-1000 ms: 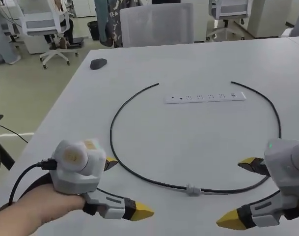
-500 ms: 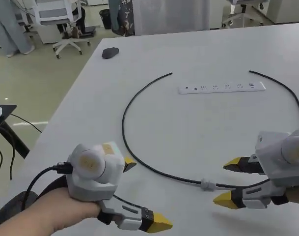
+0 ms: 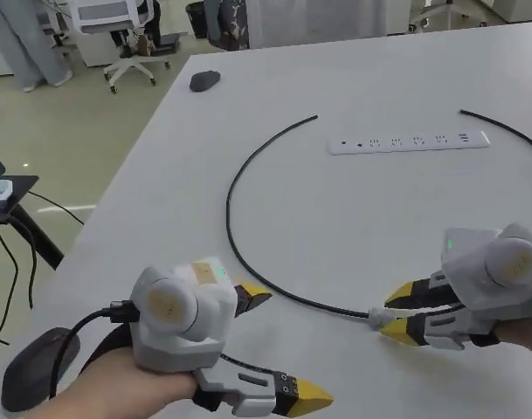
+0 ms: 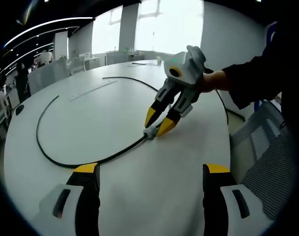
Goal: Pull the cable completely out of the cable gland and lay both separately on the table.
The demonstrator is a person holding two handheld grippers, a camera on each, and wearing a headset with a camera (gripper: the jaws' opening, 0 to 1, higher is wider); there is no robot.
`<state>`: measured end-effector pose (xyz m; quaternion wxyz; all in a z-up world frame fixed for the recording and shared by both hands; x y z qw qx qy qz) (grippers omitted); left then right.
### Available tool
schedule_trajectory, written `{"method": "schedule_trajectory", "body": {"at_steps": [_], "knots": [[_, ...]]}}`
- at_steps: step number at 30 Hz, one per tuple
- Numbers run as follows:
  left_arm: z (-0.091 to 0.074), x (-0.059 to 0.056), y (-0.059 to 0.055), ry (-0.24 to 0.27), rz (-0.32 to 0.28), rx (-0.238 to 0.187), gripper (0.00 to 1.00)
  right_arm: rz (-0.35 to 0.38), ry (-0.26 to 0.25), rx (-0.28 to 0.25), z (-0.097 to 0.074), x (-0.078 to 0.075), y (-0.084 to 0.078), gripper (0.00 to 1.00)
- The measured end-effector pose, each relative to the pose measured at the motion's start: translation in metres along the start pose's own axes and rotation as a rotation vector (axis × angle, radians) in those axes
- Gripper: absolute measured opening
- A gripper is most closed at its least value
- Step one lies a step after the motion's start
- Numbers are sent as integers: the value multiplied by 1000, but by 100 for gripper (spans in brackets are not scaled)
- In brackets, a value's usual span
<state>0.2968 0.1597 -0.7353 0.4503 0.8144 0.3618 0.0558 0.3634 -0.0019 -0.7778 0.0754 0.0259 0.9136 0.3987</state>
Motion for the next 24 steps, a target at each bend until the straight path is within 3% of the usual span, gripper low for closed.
{"method": "schedule_trajectory", "body": {"at_steps": [1, 2, 4, 9, 11, 12, 14, 17, 19, 21, 23, 24], "knots": [[0, -1, 0, 1, -2, -3, 88, -9, -3, 7, 1, 0, -1, 14], [2, -2, 3, 1, -31, -37, 92, -14, -1, 11, 2, 0, -2, 14], [5, -6, 5, -20, -42, -67, 99, -20, -5, 14, 4, -2, -5, 12], [8, -10, 5, -17, 3, -23, 94, -19, -7, 9, 7, -2, -7, 8], [9, -14, 9, -41, -33, -48, 93, -33, 9, 12, 5, 5, -5, 8], [10, -18, 14, -75, -73, -92, 93, -34, 25, -2, 1, 11, -2, 8], [10, -22, 16, -107, -107, -100, 92, -51, 35, -16, -4, 17, 2, 8], [14, -24, 15, -103, -84, -91, 87, -105, 76, -41, -18, 38, 13, 8], [17, -30, 16, -144, -117, -92, 83, -197, 79, -95, -28, 51, 26, 8], [19, -36, 16, -196, -172, -94, 81, -203, 87, -108, -33, 59, 30, 8], [20, -48, 18, -297, -250, -114, 79, -221, 90, -130, -40, 67, 37, 7], [20, -50, 19, -317, -252, -120, 76, -229, 87, -131, -42, 69, 39, 7]]}}
Point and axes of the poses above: the centre of the closed fingertips' face, and the gripper's own axes: z roughly forward along the fingers, x roughly to its left, y roughly out of its top, the point moved 6 cm from there along -z, roughly backward along the fingers, and after that the axes turned 10 degrees about -z, right-handed, at the moved point
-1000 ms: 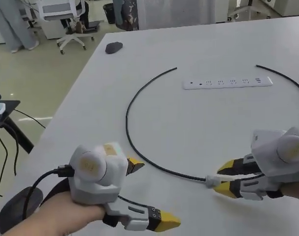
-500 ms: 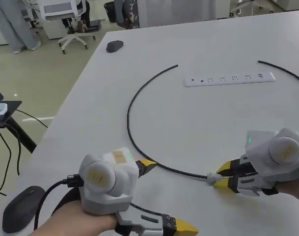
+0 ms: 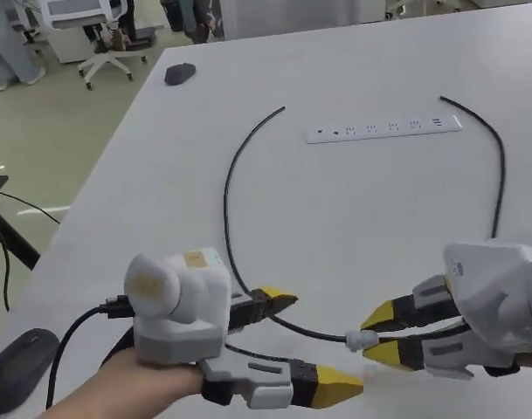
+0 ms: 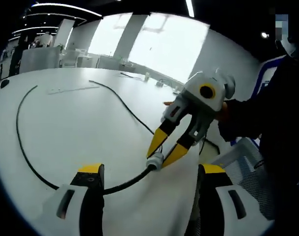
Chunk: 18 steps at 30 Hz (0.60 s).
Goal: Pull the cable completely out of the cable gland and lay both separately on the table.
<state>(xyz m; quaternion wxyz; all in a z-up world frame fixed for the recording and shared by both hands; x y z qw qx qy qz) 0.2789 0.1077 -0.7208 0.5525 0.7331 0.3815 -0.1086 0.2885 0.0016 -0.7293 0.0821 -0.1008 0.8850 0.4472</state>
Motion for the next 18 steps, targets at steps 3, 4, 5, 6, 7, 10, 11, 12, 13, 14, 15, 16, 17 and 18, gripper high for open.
{"method": "schedule_trajectory", "body": {"at_steps": [3, 4, 5, 6, 7, 10, 11, 12, 13, 14, 15, 16, 17, 18], "knots": [[3, -13, -4, -100, -22, 20, 61, -20, -5, -17, -6, 8, 12, 7], [3, -14, -4, -101, -15, 18, 54, -25, -6, -20, -7, 10, 14, 7], [4, -14, -5, -90, 1, 21, 51, -39, -13, -19, -8, 12, 16, 7], [5, -14, -5, -94, 11, 21, 48, -46, -13, -18, -8, 13, 17, 7], [5, -14, -6, -98, 17, 31, 44, -54, -12, -17, -9, 15, 17, 7], [5, -15, -8, -110, 7, 39, 32, -63, -9, -20, -11, 17, 19, 7], [4, -14, -8, -106, 12, 40, 29, -70, -14, -22, -13, 18, 20, 7], [4, -13, -8, -104, 21, 41, 25, -70, -12, -24, -14, 19, 21, 7], [3, -12, -9, -104, 26, 46, 21, -73, -14, -25, -14, 20, 23, 7], [4, -14, -9, -115, 13, 48, 20, -76, -15, -23, -14, 20, 24, 7], [4, -14, -9, -120, 10, 54, 20, -69, -8, -21, -14, 21, 24, 8], [4, -15, -10, -122, 8, 55, 20, -67, -6, -19, -14, 21, 24, 8], [5, -15, -10, -123, 11, 55, 19, -72, -9, -18, -15, 22, 24, 8], [5, -15, -10, -127, 14, 55, 19, -72, -8, -17, -15, 22, 24, 8]]}}
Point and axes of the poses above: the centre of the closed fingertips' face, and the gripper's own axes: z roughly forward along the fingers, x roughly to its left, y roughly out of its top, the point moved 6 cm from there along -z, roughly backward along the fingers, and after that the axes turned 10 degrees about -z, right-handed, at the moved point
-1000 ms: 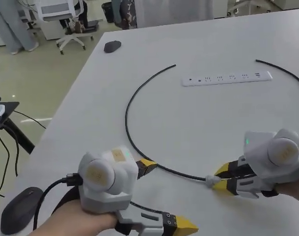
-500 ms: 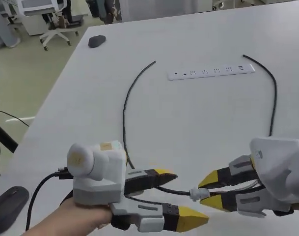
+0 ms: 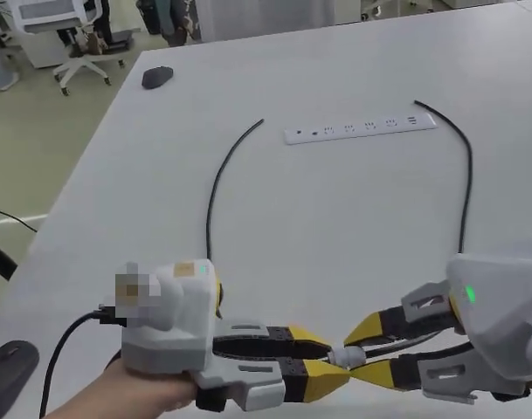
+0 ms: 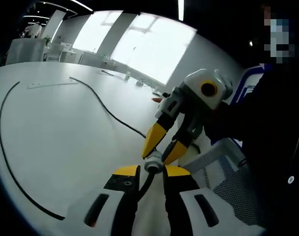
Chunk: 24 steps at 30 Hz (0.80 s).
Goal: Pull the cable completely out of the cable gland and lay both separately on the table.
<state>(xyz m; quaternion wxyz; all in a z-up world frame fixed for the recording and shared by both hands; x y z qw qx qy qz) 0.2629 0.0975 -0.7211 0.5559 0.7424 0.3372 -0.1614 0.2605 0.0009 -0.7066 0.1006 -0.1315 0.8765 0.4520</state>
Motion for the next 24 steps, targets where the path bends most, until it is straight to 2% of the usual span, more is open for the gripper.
{"method": "schedule_trajectory", "body": {"at_steps": [5, 13, 24], "knots": [[2, -3, 1, -20, 4, -15, 17, 6, 6, 1, -4, 1, 2, 8], [1, -7, 4, -33, 51, -52, 17, 20, 13, -9, -7, -2, 1, 7], [1, -8, 6, -45, 94, -66, 15, 37, 17, -27, -9, -3, 0, 7]]}}
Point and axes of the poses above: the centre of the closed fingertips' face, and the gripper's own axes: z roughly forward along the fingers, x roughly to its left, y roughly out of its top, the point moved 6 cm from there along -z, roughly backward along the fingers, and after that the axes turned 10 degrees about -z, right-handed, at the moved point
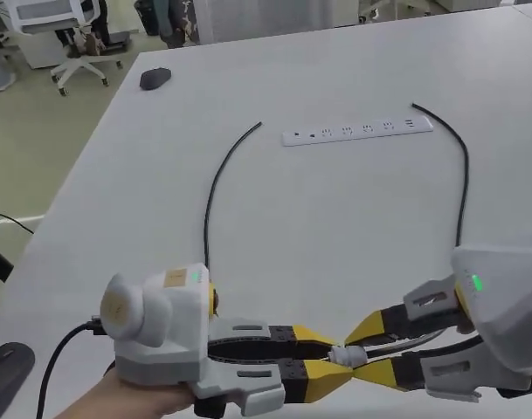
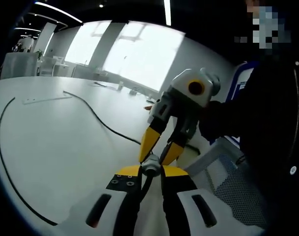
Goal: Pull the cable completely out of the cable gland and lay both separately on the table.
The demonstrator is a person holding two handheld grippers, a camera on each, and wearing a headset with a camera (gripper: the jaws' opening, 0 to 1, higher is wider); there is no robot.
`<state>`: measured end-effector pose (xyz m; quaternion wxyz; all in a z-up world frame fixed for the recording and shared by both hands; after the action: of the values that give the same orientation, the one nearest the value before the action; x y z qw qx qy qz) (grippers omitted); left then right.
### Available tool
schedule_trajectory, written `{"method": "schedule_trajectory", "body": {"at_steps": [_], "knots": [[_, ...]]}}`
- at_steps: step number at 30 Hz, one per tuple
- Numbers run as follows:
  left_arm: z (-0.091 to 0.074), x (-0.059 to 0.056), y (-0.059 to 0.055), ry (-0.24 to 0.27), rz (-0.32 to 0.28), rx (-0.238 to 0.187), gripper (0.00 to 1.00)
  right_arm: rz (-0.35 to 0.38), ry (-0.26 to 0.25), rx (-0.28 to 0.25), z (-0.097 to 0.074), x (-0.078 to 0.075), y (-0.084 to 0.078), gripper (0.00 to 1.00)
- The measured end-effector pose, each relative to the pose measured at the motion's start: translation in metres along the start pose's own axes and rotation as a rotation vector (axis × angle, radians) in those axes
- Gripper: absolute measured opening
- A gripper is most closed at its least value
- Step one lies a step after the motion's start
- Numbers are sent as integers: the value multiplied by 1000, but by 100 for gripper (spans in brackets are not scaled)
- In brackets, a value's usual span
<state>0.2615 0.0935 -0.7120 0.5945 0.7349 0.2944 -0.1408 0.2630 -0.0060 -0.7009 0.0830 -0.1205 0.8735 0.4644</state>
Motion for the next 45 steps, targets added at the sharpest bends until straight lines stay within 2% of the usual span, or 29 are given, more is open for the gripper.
{"method": "schedule_trajectory", "body": {"at_steps": [3, 5, 6, 9, 11, 13, 14, 16, 20, 22, 25, 28, 30, 31, 34, 36, 41, 44, 45], "knots": [[0, 0, -1, -5, -5, 6, 15, 8, 11, -2, 0, 1, 0, 8], [0, -2, -2, -7, -9, 16, 15, 40, 23, -6, 0, 2, 0, 8], [0, -3, -2, -7, 7, 25, 15, 87, 33, -3, 0, 4, 0, 8], [1, -5, -2, -10, 65, 38, 15, 150, 56, -2, 0, 4, 0, 9], [1, -5, -1, -9, 84, 42, 15, 221, 71, -14, -1, 4, -1, 9], [1, -5, -2, -9, 101, 50, 15, 308, 102, -40, -3, 4, 1, 11], [1, -7, -3, -21, 105, 55, 15, 371, 134, -59, -4, 6, 2, 11], [1, -10, -4, -36, 113, 60, 15, 396, 154, -70, -5, 6, 1, 11], [2, -14, -6, -55, 164, 84, 15, 443, 176, -78, -4, 7, 0, 8], [2, -15, -5, -57, 193, 78, 15, 472, 188, -86, -5, 8, 0, 8], [2, -15, -5, -65, 237, 83, 15, 550, 198, -106, -6, 9, 2, 8], [3, -15, -4, -64, 230, 79, 15, 523, 187, -109, -6, 9, 3, 8], [1, -14, -1, -58, 213, 69, 15, 438, 147, -123, -7, 8, 7, 7], [1, -13, 2, -59, 176, 55, 15, 419, 139, -130, -8, 8, 8, 7], [1, -15, 4, -63, 204, 62, 15, 430, 135, -126, -10, 7, 7, 7], [3, -15, 3, -63, 211, 73, 15, 381, 119, -113, -11, 9, 7, 7], [3, -15, 3, -67, 181, 71, 15, 305, 93, -107, -13, 11, 7, 7], [3, -14, 4, -63, 118, 71, 15, 234, 72, -97, -14, 10, 8, 7], [3, -14, 3, -59, 61, 70, 15, 213, 67, -96, -14, 10, 8, 7]]}}
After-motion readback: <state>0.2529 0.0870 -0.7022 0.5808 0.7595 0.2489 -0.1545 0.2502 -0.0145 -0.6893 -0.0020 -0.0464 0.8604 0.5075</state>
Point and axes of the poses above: the centre of the closed fingertips' face, and the gripper's own axes: z roughly forward along the fingers, x roughly to its left, y roughly out of its top, the point moved 6 cm from there along -z, roughly backward along the fingers, and after that the axes turned 10 degrees about -z, right-handed, at the moved point
